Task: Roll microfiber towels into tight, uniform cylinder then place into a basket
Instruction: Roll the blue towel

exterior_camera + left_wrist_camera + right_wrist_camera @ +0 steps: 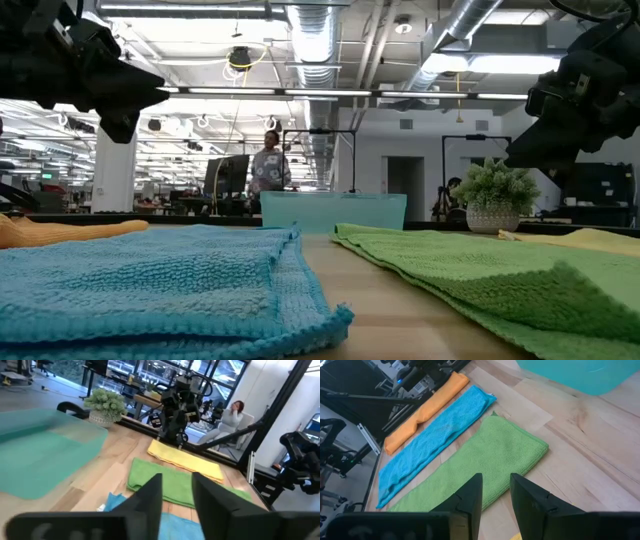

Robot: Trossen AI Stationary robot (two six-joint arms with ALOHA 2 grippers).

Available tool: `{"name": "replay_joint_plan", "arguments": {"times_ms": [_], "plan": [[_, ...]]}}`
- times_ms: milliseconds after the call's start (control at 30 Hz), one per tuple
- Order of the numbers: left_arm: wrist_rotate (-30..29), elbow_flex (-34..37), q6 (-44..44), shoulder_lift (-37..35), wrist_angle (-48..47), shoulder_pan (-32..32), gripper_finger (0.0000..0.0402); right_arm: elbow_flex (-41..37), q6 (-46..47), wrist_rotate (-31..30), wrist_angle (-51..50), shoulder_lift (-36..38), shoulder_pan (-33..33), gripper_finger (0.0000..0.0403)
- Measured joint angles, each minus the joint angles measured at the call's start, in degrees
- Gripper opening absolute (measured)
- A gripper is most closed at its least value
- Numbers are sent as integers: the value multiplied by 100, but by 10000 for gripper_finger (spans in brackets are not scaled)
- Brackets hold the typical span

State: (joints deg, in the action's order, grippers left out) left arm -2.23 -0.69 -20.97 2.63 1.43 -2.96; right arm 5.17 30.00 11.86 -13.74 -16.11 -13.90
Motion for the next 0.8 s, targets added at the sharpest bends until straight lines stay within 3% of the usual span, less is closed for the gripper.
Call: {"name": "replay_joint_plan", "arguments": {"times_ms": [267, 500, 800], "plan": [[62, 0, 369, 0, 63, 0, 173, -1, 1, 0, 0, 0, -1, 123], [192, -236, 853, 1, 944, 0, 179, -2, 2, 0, 0, 1, -1, 123], [-101, -1341, 1868, 472, 754, 0, 179, 0, 0, 0, 0, 1, -1, 123]]}}
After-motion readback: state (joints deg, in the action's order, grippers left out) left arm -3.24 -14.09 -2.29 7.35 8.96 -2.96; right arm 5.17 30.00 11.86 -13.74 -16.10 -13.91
